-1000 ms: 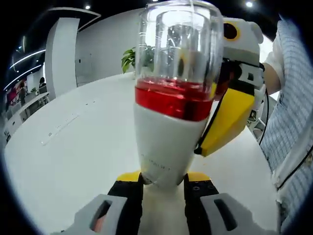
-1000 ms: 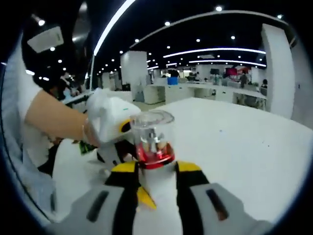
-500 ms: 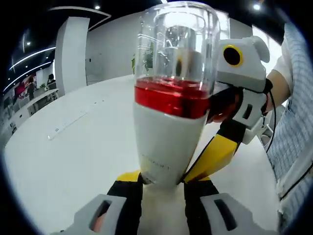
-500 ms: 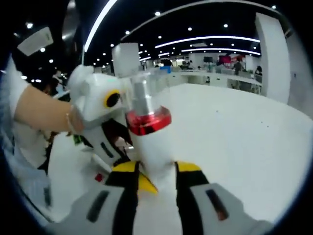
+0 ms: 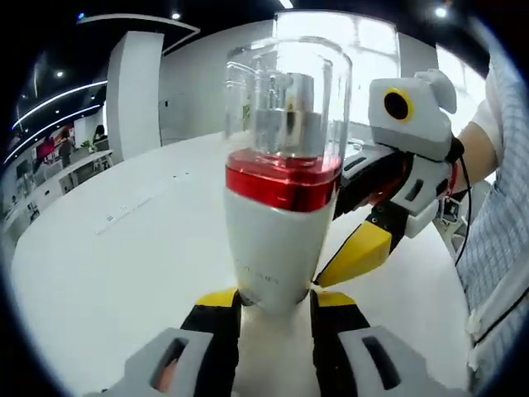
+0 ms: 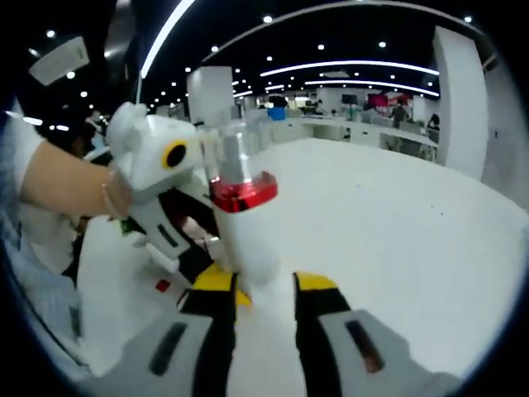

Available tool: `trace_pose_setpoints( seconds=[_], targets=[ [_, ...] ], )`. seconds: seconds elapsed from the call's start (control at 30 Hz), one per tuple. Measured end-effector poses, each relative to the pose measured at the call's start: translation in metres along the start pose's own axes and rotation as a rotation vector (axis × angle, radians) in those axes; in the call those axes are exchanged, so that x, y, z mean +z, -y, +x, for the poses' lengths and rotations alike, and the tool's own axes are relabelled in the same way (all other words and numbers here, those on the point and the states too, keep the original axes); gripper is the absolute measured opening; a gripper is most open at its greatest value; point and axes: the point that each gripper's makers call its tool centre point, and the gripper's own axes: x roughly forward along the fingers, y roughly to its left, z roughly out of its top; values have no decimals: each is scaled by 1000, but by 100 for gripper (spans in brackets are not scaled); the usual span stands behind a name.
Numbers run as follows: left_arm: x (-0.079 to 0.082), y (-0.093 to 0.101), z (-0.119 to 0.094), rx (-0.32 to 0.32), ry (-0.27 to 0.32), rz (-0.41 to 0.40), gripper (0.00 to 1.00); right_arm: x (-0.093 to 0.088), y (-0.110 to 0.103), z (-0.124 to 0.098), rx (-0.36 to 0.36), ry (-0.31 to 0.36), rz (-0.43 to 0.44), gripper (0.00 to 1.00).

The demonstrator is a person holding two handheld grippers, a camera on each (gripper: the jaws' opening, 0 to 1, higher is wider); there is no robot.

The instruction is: Arrange the skincare products in the storage area until every visible bottle or jar stands upright without overlapping.

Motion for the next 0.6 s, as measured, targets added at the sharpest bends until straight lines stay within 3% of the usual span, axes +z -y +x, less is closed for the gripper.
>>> trace_pose_setpoints(
  seconds=[0.37, 0.6],
  targets=[
    [-4, 2, -8, 18, -12, -5, 35, 0, 14, -3, -59, 0, 15, 20],
    [-1, 2, -17, 37, 15, -36, 35, -1, 13, 4, -70, -20, -4, 17]
  ],
)
